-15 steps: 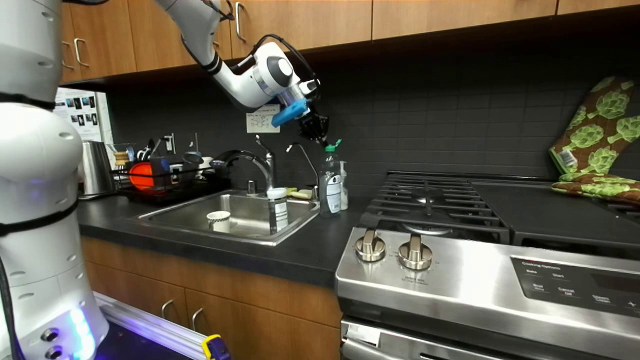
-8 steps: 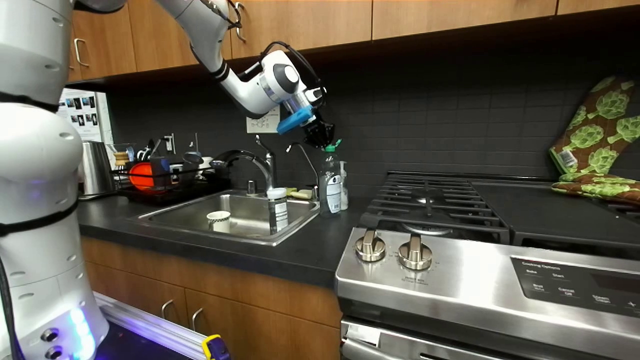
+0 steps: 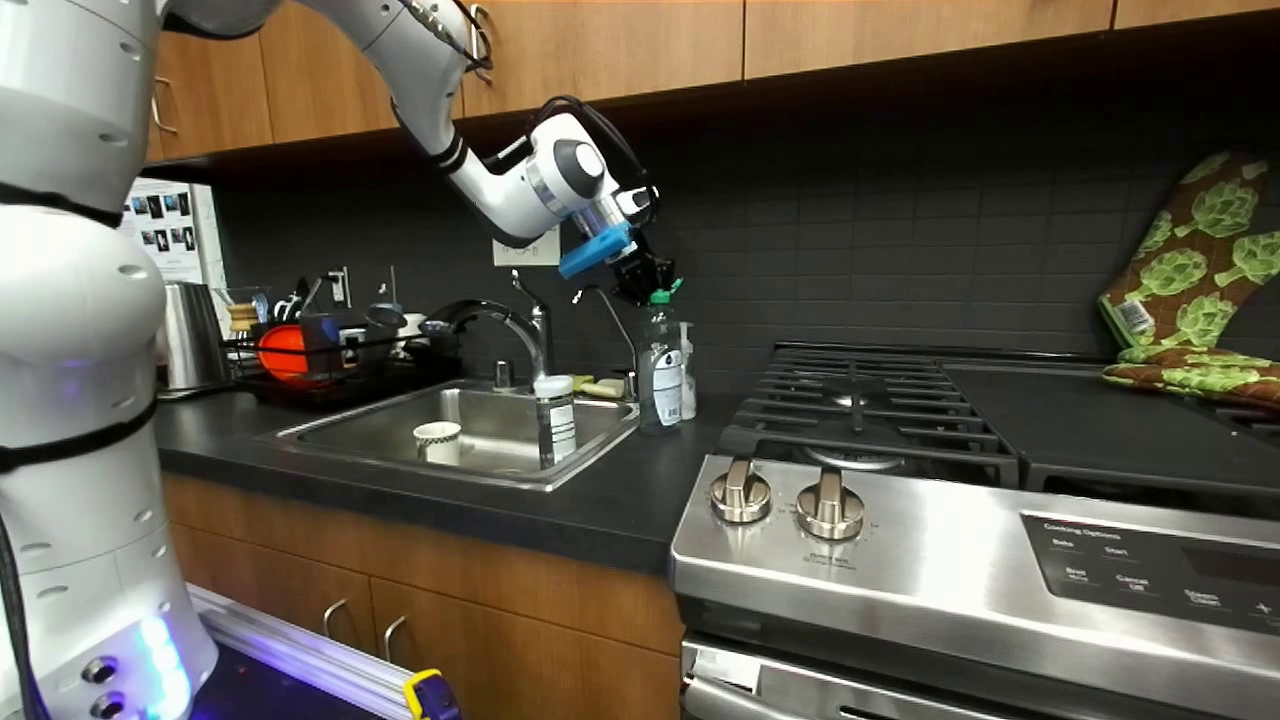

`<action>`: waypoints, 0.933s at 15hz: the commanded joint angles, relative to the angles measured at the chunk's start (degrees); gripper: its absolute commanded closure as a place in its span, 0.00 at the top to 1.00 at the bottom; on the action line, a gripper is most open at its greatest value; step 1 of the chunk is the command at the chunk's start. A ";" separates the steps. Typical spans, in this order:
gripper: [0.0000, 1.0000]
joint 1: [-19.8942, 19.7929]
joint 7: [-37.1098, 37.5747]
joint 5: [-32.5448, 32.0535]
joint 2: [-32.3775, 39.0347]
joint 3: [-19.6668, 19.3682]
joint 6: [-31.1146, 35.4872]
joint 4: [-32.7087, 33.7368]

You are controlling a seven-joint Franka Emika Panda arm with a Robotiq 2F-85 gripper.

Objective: Turn the small faucet to the left, then tap the soap bottle

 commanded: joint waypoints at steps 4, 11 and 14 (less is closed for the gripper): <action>0.00 1.11 0.40 -0.19 1.38 -1.46 -0.60 1.42; 0.00 -0.27 -5.76 6.85 -0.91 0.04 -0.74 0.34; 0.00 -0.92 -8.23 10.47 -1.97 0.15 1.60 -0.71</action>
